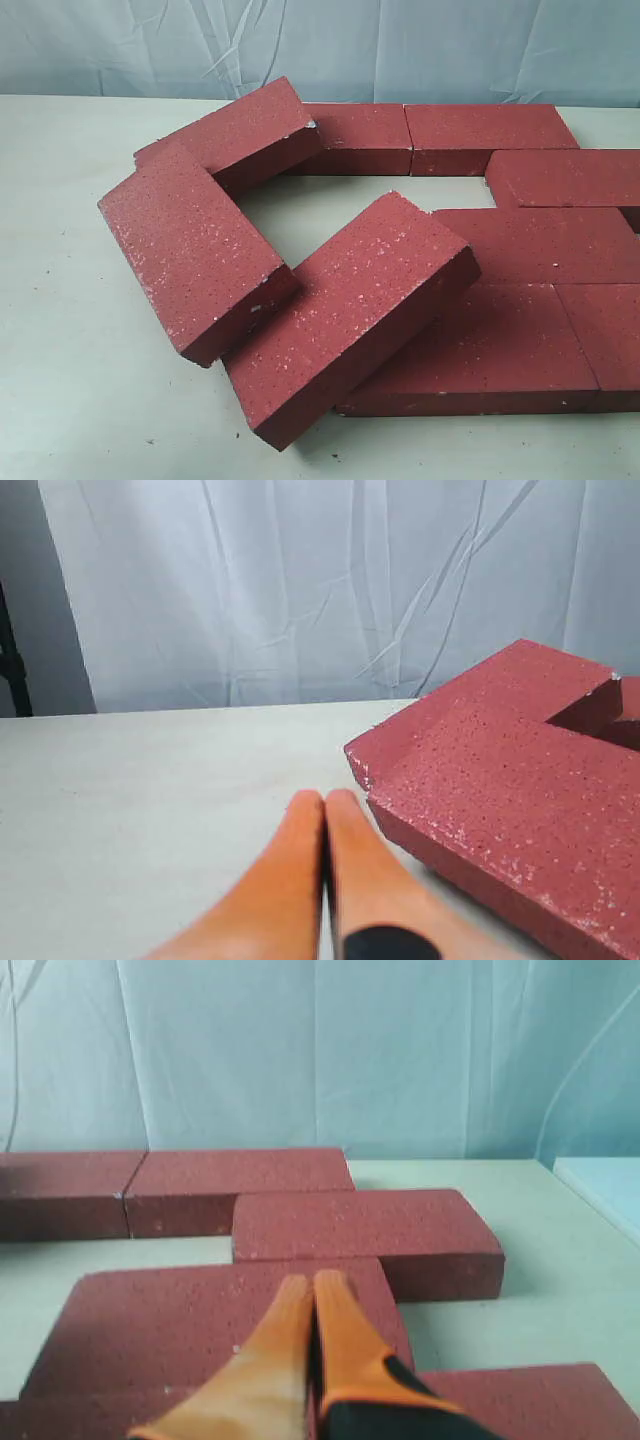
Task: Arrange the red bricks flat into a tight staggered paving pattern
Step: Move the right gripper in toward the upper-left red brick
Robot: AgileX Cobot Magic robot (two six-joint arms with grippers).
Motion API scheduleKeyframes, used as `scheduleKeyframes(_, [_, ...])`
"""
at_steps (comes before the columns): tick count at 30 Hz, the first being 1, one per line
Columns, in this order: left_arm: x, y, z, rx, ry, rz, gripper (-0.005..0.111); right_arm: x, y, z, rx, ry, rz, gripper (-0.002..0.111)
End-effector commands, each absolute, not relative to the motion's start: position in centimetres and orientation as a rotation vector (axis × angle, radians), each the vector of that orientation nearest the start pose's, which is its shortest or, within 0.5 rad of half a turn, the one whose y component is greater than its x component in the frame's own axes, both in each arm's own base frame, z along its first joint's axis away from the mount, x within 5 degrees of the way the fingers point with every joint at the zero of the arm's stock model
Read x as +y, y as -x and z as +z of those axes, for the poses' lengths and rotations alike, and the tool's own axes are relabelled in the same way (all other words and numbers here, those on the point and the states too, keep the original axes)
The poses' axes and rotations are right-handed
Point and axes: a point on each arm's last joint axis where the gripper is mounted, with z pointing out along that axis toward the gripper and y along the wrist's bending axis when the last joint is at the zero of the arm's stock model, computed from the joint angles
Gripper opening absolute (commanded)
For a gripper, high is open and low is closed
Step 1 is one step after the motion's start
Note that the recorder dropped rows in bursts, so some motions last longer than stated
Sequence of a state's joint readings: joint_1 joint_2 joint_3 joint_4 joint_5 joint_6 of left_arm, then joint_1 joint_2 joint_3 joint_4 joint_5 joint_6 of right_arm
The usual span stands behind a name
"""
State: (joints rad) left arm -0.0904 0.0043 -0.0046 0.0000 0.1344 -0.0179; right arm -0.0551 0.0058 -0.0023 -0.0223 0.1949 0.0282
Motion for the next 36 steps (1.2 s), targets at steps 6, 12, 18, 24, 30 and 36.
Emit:
scheduleKeyframes(6, [-0.5,-5.6,21.4,1.474,0.106,-0.256,0.0,-0.5,-5.4,22.4,1.353,-0.19,0.11,-0.001])
scheduleKeyframes(12, [-0.2,-5.3,23.0,1.295,0.12,-0.246,0.0,-0.6,-5.3,22.8,1.284,-0.293,0.217,-0.001])
scheduleKeyframes(18, [0.1,-4.8,24.5,1.135,0.182,-0.318,0.0,-0.8,-4.9,24.3,1.16,-0.288,0.214,-0.001])
scheduleKeyframes(24, [0.3,-4.3,28.2,1.016,0.184,-0.326,0.0,-0.7,-5.2,29.6,1.125,-0.251,0.195,-0.001])
scheduleKeyframes(30, [-0.1,-8.6,32.3,1.176,0.168,-0.278,0.0,-0.7,-8.7,35.2,1.196,-0.198,0.139,-0.001])
scheduleKeyframes(36, [-1.3,-14.6,32.9,1.673,0.012,-0.143,0.0,-0.8,-14.4,36.9,1.527,-0.155,0.071,-0.001])
